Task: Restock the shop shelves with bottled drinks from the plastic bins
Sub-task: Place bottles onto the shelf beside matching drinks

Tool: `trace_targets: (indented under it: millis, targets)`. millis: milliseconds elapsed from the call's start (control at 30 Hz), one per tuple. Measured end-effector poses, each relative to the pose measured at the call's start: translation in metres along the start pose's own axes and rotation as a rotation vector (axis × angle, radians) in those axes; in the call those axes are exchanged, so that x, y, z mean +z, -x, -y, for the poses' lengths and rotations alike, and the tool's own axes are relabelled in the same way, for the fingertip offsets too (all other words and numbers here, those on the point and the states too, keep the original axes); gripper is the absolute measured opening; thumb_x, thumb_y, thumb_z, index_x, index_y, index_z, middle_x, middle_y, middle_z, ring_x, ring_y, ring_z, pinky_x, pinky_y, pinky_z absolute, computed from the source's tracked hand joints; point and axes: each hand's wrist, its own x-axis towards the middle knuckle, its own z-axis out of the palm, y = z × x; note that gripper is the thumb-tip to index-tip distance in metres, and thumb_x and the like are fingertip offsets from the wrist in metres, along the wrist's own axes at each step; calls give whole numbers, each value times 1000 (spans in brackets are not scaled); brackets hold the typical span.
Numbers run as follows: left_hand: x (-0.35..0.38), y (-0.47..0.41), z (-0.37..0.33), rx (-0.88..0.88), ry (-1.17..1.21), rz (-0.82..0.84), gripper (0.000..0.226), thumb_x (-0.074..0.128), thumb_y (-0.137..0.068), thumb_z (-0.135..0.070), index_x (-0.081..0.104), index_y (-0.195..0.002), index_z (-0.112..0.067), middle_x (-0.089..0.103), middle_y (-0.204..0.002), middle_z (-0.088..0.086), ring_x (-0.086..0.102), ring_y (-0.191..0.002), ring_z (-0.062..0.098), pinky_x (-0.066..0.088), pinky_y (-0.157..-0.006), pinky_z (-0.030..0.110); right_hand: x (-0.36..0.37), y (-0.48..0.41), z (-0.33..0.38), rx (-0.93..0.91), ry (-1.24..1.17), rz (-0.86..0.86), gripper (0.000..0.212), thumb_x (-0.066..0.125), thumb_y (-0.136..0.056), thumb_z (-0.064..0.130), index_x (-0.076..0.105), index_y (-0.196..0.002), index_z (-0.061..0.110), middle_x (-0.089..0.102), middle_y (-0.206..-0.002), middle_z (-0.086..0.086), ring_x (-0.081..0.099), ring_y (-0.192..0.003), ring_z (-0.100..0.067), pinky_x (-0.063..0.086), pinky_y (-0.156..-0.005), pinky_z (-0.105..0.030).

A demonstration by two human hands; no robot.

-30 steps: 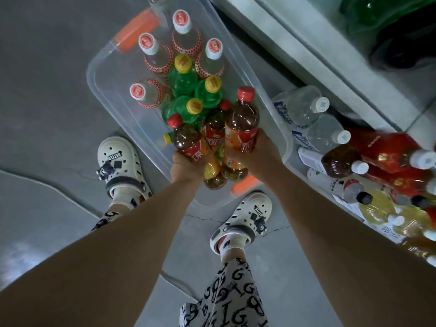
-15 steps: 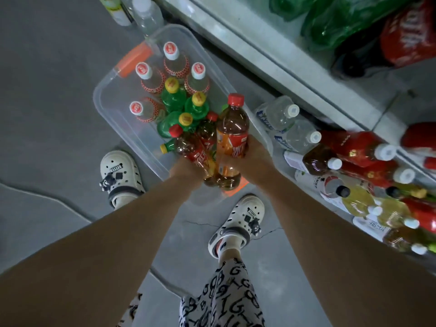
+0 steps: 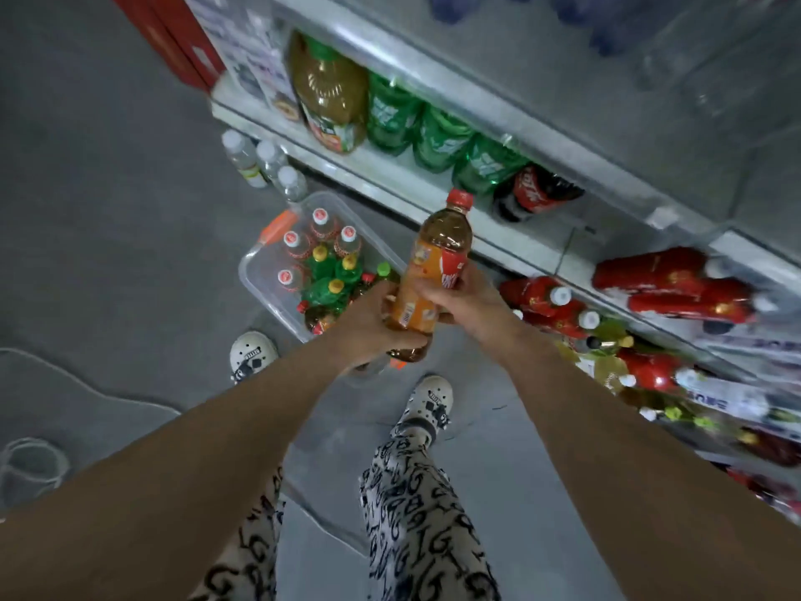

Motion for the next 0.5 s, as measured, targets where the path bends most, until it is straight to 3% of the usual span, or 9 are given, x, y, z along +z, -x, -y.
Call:
trace_targets:
  millis: [133, 233, 367, 500]
  targets:
    - [-9, 56, -60, 64, -64, -29, 66, 89, -69, -27, 50, -122, -19, 65, -107, -7, 62, -99, 12, 49, -86, 23, -18, 65, 65, -30, -111, -63, 48, 77, -86, 39, 59, -126, 18, 73, -116, -3, 73, -99, -17, 61, -85, -34]
    - [-13, 96, -102, 134, -126, -32, 67, 87, -71, -31, 50, -126, -20, 64, -113, -6, 61, -102, 11, 46, -81, 16, -31, 115, 106, -89, -91, -53, 51, 76, -87, 38, 58, -130, 17, 74, -116, -1, 73, -99, -14, 61, -87, -37]
    - [-16, 138, -152, 214, -115, -3, 55, 83, -77, -33, 52, -121, -24, 64, -116, -8, 61, -112, 12, 48, -96, 30, -44, 176, 150, -163, -124, -116, 43, 74, -90, 32, 57, -127, 16, 73, -111, 3, 73, -92, -7, 61, -73, -24]
    - [-22, 171, -198, 306, -160, 44, 68, 85, -69, -44, 53, -125, -22, 66, -118, -6, 62, -111, 11, 50, -99, 41, -53, 230, 181, -256, -164, -229, 34, 76, -87, 28, 58, -115, 22, 70, -109, 0, 72, -97, -16, 62, -79, -33]
